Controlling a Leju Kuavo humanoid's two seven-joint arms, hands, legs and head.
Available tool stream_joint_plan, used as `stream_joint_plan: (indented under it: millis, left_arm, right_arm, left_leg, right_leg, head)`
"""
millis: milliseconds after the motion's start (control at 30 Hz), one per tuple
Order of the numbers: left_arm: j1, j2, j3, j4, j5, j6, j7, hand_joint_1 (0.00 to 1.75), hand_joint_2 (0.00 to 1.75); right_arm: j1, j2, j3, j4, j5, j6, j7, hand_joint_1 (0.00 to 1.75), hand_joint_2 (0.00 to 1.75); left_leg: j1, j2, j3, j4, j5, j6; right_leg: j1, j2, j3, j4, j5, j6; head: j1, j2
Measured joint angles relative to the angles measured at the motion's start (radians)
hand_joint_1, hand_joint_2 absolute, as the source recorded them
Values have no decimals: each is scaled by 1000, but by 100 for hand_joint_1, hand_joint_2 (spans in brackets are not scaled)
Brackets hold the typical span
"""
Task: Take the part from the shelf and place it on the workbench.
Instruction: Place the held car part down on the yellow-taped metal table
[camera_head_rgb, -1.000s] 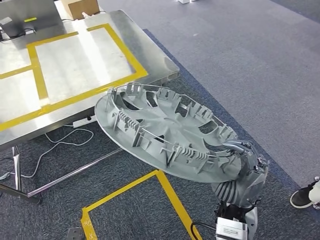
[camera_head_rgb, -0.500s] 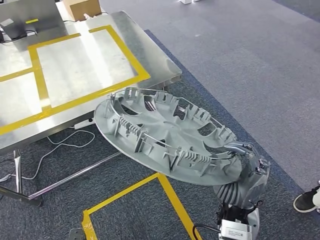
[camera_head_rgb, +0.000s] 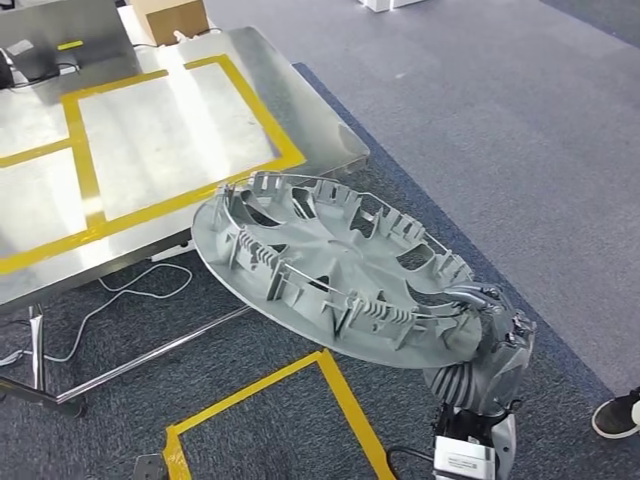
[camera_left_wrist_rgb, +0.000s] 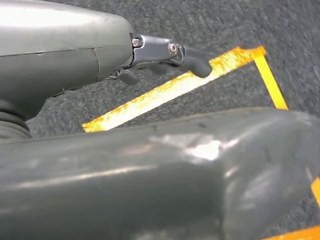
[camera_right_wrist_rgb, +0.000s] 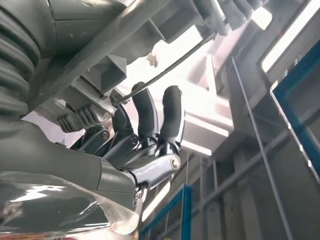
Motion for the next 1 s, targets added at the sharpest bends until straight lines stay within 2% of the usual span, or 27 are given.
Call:
stream_joint_plan:
  millis: [67,100,133,200,233,267,300,333,367,400,433,467,500,533,567,633,700,733,767,800,833,867,900,933,1000]
  left_arm:
    - [3,1,1,0,-1,1,2,0,0]
    - [4,2,2,0,-2,2,3,0,0]
    - [5,2,2,0,-4,2,3,0,0]
    - [4,2,3,0,-7,2,4,0,0]
    - [4,2,3,0,-8,2,4,0,0]
    - [5,2,3,0,-8,1,4,0,0]
    - [5,2,3,0,-8,1,4,0,0]
    - [6,2,3,0,-8,1,4,0,0]
    - [6,2,3,0,-8,1,4,0,0]
    - [5,2,4,0,-8,1,4,0,0]
    - [4,2,4,0,-8,0,4,0,0]
    - [4,2,4,0,-8,0,5,0,0]
    - [5,2,5,0,-8,0,5,0,0]
    - [6,2,5,0,-8,0,6,0,0]
    - [8,3,6,0,-8,0,6,0,0]
    - [7,4,6,0,-8,1,6,0,0]
    - [5,5,7,0,-8,1,6,0,0]
    - [5,5,7,0,-8,1,7,0,0]
    - [6,5,7,0,-8,1,7,0,0]
    - [8,5,7,0,-8,2,7,0,0]
    - [9,6,7,0,-8,2,7,0,0]
    - [10,6,7,0,-8,2,7,0,0]
    - [10,7,8,0,-8,3,7,0,0]
    - [9,7,8,0,-8,4,7,0,0]
    - [11,8,9,0,-9,4,9,0,0]
  right_arm:
    - [0,0,-1,1,1,0,0,175,175]
    - [-1,0,-1,2,1,0,1,175,175]
    - [-1,0,-1,2,1,0,1,175,175]
    - [-1,0,-2,4,0,0,3,175,175]
    - [-1,0,-2,5,0,0,4,175,175]
    - [0,0,-2,7,-1,0,6,175,175]
    - [1,0,-3,9,-1,0,7,175,175]
    - [2,-1,-3,11,-1,0,9,175,175]
    - [3,-1,-3,12,-1,0,10,175,175]
    - [3,-1,-3,12,-1,0,10,175,175]
    - [3,-1,-3,13,-1,0,11,175,175]
    - [4,-1,-3,14,-1,0,11,175,175]
    - [5,-1,-3,14,0,0,12,175,175]
    - [7,-1,-3,15,0,0,12,175,175]
    - [7,-1,-3,15,0,0,13,175,175]
    - [7,-1,-3,15,0,0,14,175,175]
    - [9,-1,-4,15,-2,0,15,175,175]
    - [11,-1,-4,16,-2,0,15,175,175]
    - [13,-1,-4,17,-2,0,16,175,175]
    - [14,-1,-4,18,-2,0,17,175,175]
    - [16,-1,-4,19,-2,0,18,175,175]
    - [16,-1,-4,20,-2,0,18,175,175]
    - [16,-1,-3,20,-1,0,17,175,175]
    - [15,-1,-3,20,0,0,13,175,175]
    - [14,-1,-2,20,0,0,3,175,175]
  left_leg:
    - [2,-16,2,-7,0,11]
    - [4,-23,5,-11,1,17]
    - [7,-31,8,-14,2,22]
    - [9,-46,10,-15,-1,29]
    - [9,-54,11,-15,-2,31]
    - [8,-64,13,-15,-4,32]
    - [8,-74,16,-15,-6,32]
    - [8,-86,20,-15,-8,31]
    - [9,-97,25,-14,-12,29]
    - [8,-108,26,-12,-15,25]
    - [8,-118,25,-11,-17,21]
    - [9,-127,23,-9,-18,16]
    - [11,-136,19,-9,-17,11]
    - [14,-145,18,-10,-17,5]
    - [14,-144,17,-7,-20,0]
    - [12,-109,-3,40,-47,-12]
    - [14,-64,-61,155,-99,-22]
    - [16,-55,-92,215,-119,-25]
    - [17,-50,-113,252,-124,-26]
    - [18,-47,-117,253,-108,-26]
    - [18,-44,-102,215,-76,-24]
    - [17,-38,-72,150,-35,-20]
    - [14,-30,-40,85,-8,-15]
    - [11,-23,-16,33,8,-10]
    - [3,-17,0,-3,4,-3]
  right_leg:
    - [-1,-11,2,0,-9,12]
    - [-2,-8,-6,18,-22,16]
    - [-3,-1,-26,57,-44,20]
    - [-3,16,-101,191,-97,22]
    - [-3,20,-139,251,-111,23]
    - [-3,22,-164,281,-107,23]
    - [-3,24,-170,272,-83,22]
    - [-3,29,-156,224,-43,20]
    - [-5,44,-130,156,-1,17]
    - [-8,68,-100,91,28,15]
    - [-10,89,-77,43,44,13]
    - [-11,104,-64,20,45,11]
    - [-10,107,-58,14,40,9]
    - [-10,99,-56,11,38,6]
    - [-11,89,-52,7,38,1]
    - [-14,63,-41,1,35,-10]
    - [-13,34,-32,0,28,-19]
    - [-12,20,-28,0,24,-21]
    - [-11,7,-24,0,20,-22]
    - [-11,-6,-19,0,16,-21]
    - [-10,-17,-12,0,12,-20]
    - [-10,-26,-6,0,7,-18]
    - [-9,-34,-2,0,2,-15]
    - [-8,-39,0,1,-2,-10]
    - [-6,-47,0,0,-5,1]
  head:
    - [3,0]
    - [5,0]
    - [8,0]
    - [14,0]
    - [15,0]
    - [15,0]
    - [16,0]
    - [16,0]
    - [16,0]
    - [15,0]
    - [14,0]
    - [13,0]
    - [12,0]
    - [12,0]
    - [12,0]
    - [6,0]
    - [1,0]
    - [1,0]
    - [1,0]
    - [0,0]
    - [1,0]
    - [1,0]
    - [1,0]
    - [1,0]
    - [2,0]
